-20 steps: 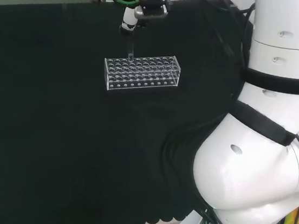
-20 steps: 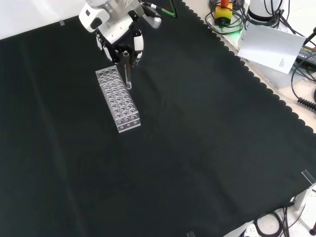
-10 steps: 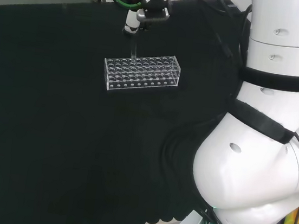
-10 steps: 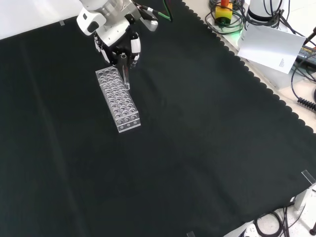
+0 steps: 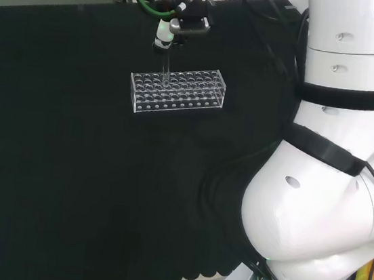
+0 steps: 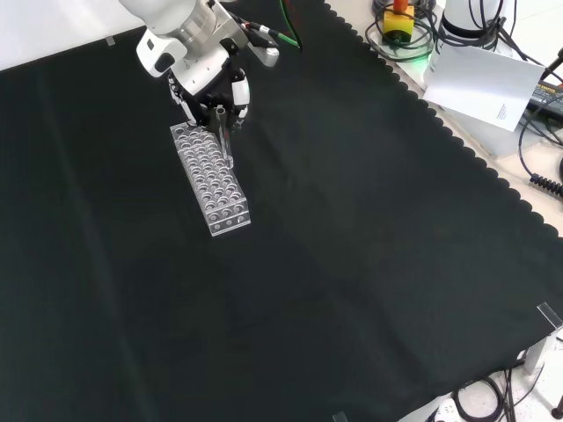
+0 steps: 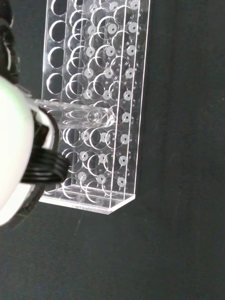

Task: Put the test tube back in the rack.

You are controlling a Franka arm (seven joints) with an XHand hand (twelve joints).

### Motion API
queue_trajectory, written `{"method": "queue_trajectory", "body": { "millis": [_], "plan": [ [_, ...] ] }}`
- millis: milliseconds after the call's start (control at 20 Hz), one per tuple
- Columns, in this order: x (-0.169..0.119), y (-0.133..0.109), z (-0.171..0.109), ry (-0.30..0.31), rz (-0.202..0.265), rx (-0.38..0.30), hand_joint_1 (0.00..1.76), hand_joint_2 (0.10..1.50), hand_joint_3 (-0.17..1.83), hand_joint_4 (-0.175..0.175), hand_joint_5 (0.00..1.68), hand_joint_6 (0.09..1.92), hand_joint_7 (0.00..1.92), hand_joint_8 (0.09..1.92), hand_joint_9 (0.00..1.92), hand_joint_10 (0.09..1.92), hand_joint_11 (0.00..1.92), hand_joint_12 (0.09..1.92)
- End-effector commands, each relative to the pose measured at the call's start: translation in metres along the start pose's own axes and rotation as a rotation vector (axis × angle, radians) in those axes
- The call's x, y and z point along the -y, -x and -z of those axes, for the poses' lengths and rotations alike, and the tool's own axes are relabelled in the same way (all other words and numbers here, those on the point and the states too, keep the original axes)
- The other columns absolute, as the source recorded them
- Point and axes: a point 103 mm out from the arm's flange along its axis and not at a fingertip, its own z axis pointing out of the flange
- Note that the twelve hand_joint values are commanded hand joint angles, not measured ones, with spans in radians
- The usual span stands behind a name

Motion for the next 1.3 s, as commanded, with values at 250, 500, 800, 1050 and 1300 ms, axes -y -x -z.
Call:
{"method": "queue_trajectory", "body": {
  "millis": [250,500,800,1050,1300],
  "plan": [
    [-0.001,0.004,-0.001,-0.002,-0.004,-0.012,1.22,0.61,0.67,-0.175,1.39,0.45,1.87,0.43,1.70,0.32,1.04,1.04],
    [-0.004,0.006,-0.001,-0.007,-0.006,-0.017,1.22,0.61,0.67,-0.175,1.39,0.45,1.86,0.43,1.70,0.32,1.04,1.04],
    [-0.006,0.007,-0.002,-0.006,-0.008,-0.016,1.22,0.61,0.67,-0.175,1.39,0.45,1.86,0.43,1.70,0.32,1.04,1.04],
    [-0.009,0.009,-0.003,-0.012,-0.006,-0.017,1.22,0.61,0.67,-0.175,1.39,0.45,1.86,0.43,1.70,0.32,1.04,1.05],
    [-0.010,0.016,-0.007,-0.011,-0.003,-0.022,1.22,0.61,0.67,-0.175,1.39,0.45,1.86,0.43,1.70,0.32,1.04,1.05]
  ]
}}
